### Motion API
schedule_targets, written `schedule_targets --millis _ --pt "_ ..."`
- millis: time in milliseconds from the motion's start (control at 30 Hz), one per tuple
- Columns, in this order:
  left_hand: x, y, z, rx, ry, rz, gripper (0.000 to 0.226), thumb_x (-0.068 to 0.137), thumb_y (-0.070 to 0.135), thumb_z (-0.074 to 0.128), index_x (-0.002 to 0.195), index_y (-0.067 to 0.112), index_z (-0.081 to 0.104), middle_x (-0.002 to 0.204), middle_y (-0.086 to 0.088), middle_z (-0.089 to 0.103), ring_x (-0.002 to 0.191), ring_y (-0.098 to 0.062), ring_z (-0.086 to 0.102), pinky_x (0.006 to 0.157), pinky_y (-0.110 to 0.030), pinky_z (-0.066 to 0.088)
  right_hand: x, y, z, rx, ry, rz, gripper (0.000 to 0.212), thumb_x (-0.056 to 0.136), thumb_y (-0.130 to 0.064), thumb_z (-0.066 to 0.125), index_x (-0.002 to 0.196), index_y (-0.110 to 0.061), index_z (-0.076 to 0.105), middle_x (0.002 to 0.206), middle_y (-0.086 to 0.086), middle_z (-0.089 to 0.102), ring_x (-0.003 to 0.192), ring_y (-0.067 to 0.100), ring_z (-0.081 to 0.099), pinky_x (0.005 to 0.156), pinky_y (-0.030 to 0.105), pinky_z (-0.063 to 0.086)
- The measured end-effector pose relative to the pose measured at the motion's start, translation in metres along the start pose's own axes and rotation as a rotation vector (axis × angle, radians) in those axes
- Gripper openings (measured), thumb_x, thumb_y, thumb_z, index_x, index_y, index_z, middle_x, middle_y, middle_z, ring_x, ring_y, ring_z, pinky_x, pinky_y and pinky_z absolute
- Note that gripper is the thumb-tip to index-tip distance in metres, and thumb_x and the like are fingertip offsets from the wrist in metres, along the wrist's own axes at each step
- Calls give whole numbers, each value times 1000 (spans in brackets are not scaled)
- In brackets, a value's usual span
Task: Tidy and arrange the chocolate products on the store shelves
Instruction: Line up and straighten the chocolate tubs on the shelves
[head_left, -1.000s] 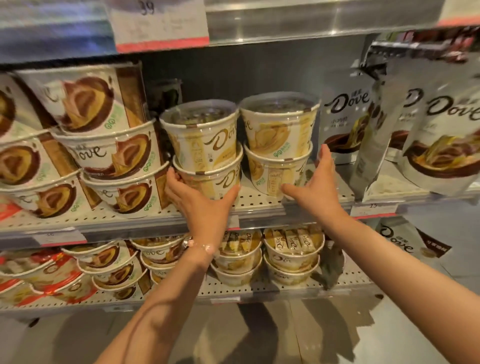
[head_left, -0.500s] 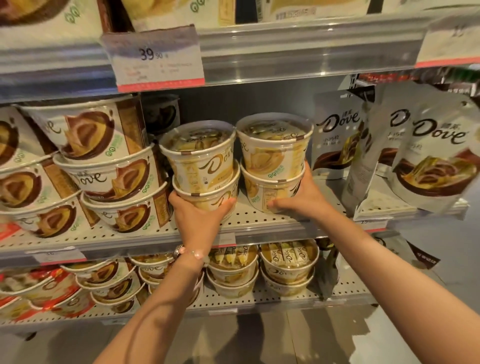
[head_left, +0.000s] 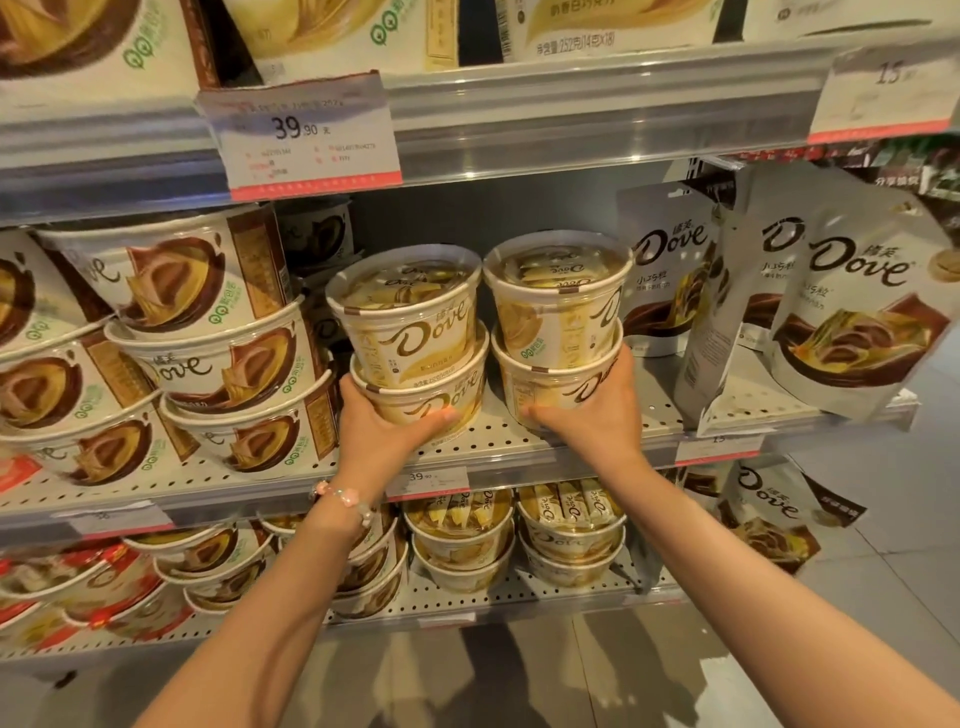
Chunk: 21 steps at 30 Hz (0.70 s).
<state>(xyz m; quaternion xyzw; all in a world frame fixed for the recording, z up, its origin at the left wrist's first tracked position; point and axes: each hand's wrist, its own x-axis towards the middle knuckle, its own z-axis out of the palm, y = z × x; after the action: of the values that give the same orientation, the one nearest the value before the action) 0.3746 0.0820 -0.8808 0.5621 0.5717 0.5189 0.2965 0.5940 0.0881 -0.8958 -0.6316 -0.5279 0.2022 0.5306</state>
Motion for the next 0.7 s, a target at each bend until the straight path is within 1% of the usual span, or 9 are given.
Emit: schedule_targets --millis 133,233,333,400,467,500,567,600,700 --pt "10 -6 -3 -24 -61 -20 112 48 32 90 138 23 25 135 5 45 120 -11 46 105 -32 36 -9 -2 10 9 86 12 121 47 -35 88 144 -21 17 143 3 39 132 22 38 108 45 38" --pt "11 -7 -4 -57 -96 -50 122 40 40 92 141 24 24 138 5 46 124 -12 46 108 -38 36 -11 -5 11 6 109 0 123 49 -33 89 146 -19 15 146 5 35 135 22 34 111 44 34" --pt "6 -8 0 -52 -61 -55 123 45 40 91 144 23 21 141 4 43 127 -13 43 110 -41 35 -5 1 -5 4 -20 -16 127 47 -35 91 147 -17 14 147 5 33 136 21 31 113 41 30" --pt "-2 -8 8 5 52 -38 125 50 37 90 147 21 11 148 0 32 134 -17 33 113 -43 28 2 7 -19 31 -120 2 134 41 -42 90 148 -21 12 149 5 30 138 22 30 113 47 31" --pt "-8 -6 19 86 176 -23 133 49 39 90 148 16 4 151 -6 19 140 -21 19 116 -42 19 10 11 -29 24 -186 60 140 42 -40 91 150 -23 3 155 5 21 142 23 22 114 50 26" --pt "-10 -4 23 115 222 -17 135 47 40 90 147 14 3 151 -8 16 141 -23 16 116 -41 18 12 11 -31 24 -219 74 143 42 -39 92 150 -24 -1 156 4 17 143 23 19 115 50 24" --pt "-10 0 30 136 275 -27 137 45 43 90 146 11 5 149 -10 17 140 -25 17 115 -38 18 16 6 -32 69 -304 44 148 37 -42 92 149 -31 -5 155 1 19 142 22 21 113 53 27" --pt "-9 1 32 135 288 -33 137 44 43 91 146 11 6 148 -10 19 139 -25 19 113 -36 19 18 3 -32 88 -339 35 149 38 -40 93 148 -32 -7 154 1 21 141 22 24 112 53 29" --pt "-7 2 34 134 303 -36 134 45 44 90 145 8 9 148 -9 23 138 -24 24 111 -33 21 25 2 -31 114 -385 26 146 49 -22 93 148 -19 -14 153 3 21 141 19 23 117 42 21"
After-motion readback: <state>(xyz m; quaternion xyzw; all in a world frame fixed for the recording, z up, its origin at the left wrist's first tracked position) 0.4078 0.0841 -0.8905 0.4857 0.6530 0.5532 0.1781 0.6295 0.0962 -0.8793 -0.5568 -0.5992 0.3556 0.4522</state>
